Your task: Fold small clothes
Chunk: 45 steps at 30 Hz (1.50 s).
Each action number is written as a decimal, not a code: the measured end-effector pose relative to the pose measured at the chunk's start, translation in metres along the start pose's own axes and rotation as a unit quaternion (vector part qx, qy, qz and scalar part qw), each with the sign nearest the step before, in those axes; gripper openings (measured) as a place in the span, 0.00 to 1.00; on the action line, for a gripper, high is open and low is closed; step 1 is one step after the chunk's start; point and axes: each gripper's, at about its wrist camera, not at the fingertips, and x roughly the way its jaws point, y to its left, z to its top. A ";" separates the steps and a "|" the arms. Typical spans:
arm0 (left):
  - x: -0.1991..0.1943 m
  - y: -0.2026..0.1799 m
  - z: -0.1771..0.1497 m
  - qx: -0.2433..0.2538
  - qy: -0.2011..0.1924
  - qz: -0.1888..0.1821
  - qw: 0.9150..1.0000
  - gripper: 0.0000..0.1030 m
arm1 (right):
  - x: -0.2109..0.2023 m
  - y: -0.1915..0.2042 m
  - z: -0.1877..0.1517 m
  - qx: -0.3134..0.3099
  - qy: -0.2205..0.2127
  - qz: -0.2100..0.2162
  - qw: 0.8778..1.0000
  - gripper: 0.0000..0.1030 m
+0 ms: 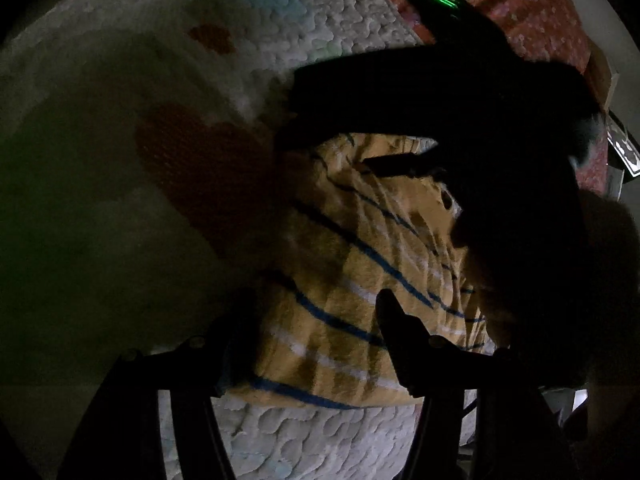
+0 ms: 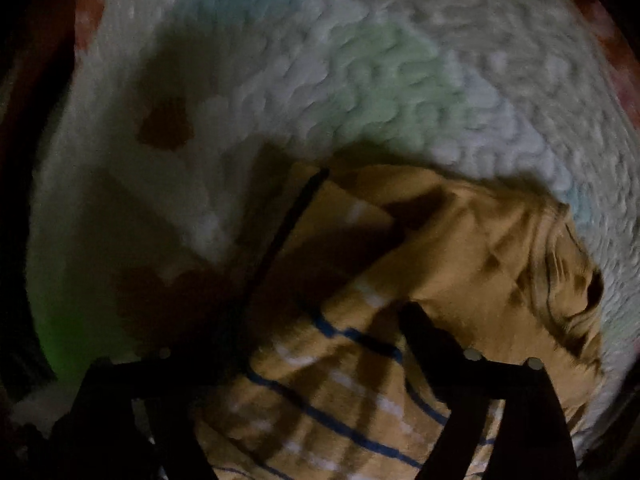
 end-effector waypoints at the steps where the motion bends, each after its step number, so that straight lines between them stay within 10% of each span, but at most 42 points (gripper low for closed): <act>1: 0.000 0.000 0.000 0.000 0.000 0.001 1.000 0.58 | 0.005 0.007 0.001 -0.011 0.011 -0.016 1.000 0.93; 3: 0.001 -0.004 -0.002 0.005 -0.001 0.006 1.000 0.57 | 0.014 0.021 0.002 -0.031 0.024 -0.051 0.998 0.94; 5: 0.002 -0.009 -0.005 0.015 0.005 0.012 1.000 0.30 | 0.013 0.027 0.000 -0.038 0.014 -0.068 0.997 0.89; 7: 0.006 -0.010 -0.007 0.017 0.024 0.008 1.000 0.11 | 0.008 0.027 -0.005 -0.044 0.002 -0.083 0.996 0.62; 10: 0.004 -0.012 -0.010 0.004 0.033 -0.016 0.999 0.11 | -0.014 0.014 -0.021 -0.043 -0.031 -0.073 0.996 0.23; 13: -0.010 -0.028 -0.014 0.024 0.017 -0.040 0.999 0.11 | -0.050 -0.009 -0.045 -0.021 -0.087 -0.023 0.996 0.16; 26: 0.058 -0.229 -0.108 0.222 0.060 -0.022 0.973 0.11 | -0.111 -0.240 -0.226 0.191 -0.233 0.103 0.948 0.13; 37: 0.081 -0.242 -0.141 0.255 0.123 0.000 0.959 0.14 | -0.039 -0.314 -0.293 0.279 -0.263 0.148 0.912 0.14; 41: 0.068 -0.226 -0.118 0.234 0.093 0.035 0.967 0.15 | -0.053 -0.320 -0.313 0.295 -0.294 0.087 0.905 0.27; 45: 0.067 -0.215 -0.103 0.223 0.060 0.080 0.970 0.17 | -0.068 -0.322 -0.351 0.314 -0.342 0.159 0.871 0.60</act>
